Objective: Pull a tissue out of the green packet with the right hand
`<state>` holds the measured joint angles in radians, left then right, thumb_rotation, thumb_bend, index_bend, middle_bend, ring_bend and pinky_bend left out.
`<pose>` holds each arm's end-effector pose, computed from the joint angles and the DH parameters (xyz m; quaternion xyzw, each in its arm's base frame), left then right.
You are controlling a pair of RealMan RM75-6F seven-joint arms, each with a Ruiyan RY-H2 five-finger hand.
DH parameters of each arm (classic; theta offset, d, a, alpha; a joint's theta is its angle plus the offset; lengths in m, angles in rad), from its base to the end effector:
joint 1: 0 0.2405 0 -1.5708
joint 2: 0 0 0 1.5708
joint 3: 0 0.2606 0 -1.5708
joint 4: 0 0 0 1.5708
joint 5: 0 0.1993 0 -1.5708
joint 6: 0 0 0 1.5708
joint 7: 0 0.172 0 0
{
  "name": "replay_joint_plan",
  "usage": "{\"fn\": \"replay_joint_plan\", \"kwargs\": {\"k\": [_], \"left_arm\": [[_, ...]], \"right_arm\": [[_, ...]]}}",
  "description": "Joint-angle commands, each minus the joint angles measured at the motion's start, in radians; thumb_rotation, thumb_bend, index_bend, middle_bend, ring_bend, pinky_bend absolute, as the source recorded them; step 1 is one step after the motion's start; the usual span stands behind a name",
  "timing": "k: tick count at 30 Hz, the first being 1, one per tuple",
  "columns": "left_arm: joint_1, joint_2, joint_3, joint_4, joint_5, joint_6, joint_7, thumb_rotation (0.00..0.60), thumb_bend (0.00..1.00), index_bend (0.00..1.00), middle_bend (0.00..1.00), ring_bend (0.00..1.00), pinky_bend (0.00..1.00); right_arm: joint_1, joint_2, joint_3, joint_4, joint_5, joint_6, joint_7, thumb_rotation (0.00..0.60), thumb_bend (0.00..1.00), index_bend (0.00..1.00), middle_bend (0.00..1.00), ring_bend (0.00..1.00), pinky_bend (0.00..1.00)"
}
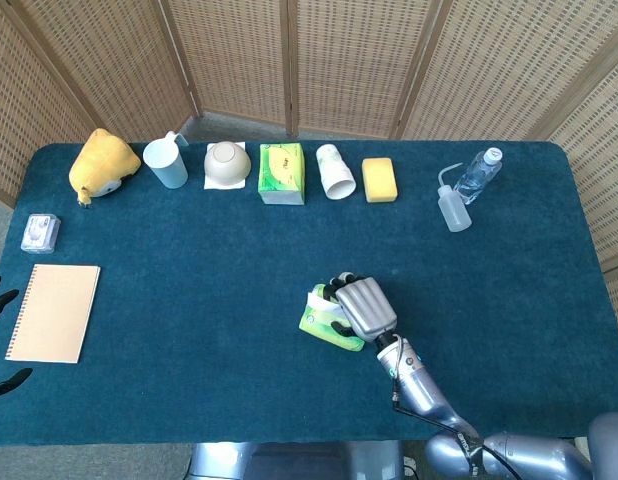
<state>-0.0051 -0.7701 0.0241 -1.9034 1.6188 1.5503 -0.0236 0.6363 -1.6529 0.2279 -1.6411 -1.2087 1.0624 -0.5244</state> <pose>-0.2677 0.1685 0.2400 -0.6186 -0.3816 -0.3730 0.5766 -0.0995 -0.3240 -0.0297 0.7325 -0.3591 0.4252 0.3920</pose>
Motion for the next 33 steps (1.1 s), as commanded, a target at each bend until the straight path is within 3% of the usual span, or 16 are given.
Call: {"fn": "replay_joint_plan", "kwargs": {"k": [1,6,12,16,23,28,33], "left_arm": [[0.0,0.001,-0.001,0.002,-0.003,0.001,-0.004,0.6,0.0,0.08,0.0,0.0,0.13],[0.0,0.001,-0.001,0.001,-0.003,0.002,-0.005,0.6,0.0,0.08,0.0,0.0,0.13],[0.002,0.0,0.001,-0.001,0.001,0.005,0.0,0.6,0.0,0.08,0.0,0.0,0.13],[0.003,0.002,0.002,-0.001,0.003,0.008,-0.007,0.6,0.0,0.08,0.0,0.0,0.13],[0.003,0.005,0.004,-0.001,0.007,0.006,-0.011,0.6,0.0,0.08,0.0,0.0,0.13],[0.004,0.006,0.005,-0.001,0.008,0.007,-0.015,0.6,0.0,0.08,0.0,0.0,0.13],[0.002,0.009,0.007,0.001,0.009,0.003,-0.022,0.6,0.0,0.08,0.0,0.0,0.13]], "right_arm": [[0.001,-0.011,0.0,0.011,-0.009,0.019,0.017,0.6,0.36,0.65,0.62,0.47,0.61],[0.003,-0.013,0.0,0.005,-0.01,0.031,0.031,0.6,0.41,0.74,0.71,0.55,0.63],[0.009,-0.012,-0.009,-0.004,-0.031,0.057,0.007,0.6,0.47,0.77,0.75,0.58,0.7],[0.018,-0.014,0.002,-0.045,-0.167,0.143,0.029,0.6,0.48,0.77,0.75,0.58,0.7],[0.052,-0.033,0.045,-0.096,-0.304,0.22,0.069,0.6,0.48,0.77,0.75,0.58,0.7],[0.078,-0.067,0.076,-0.148,-0.281,0.208,0.088,0.6,0.48,0.77,0.75,0.58,0.7],[0.096,-0.098,0.051,-0.205,-0.209,0.134,0.152,0.6,0.48,0.77,0.75,0.58,0.69]]}}
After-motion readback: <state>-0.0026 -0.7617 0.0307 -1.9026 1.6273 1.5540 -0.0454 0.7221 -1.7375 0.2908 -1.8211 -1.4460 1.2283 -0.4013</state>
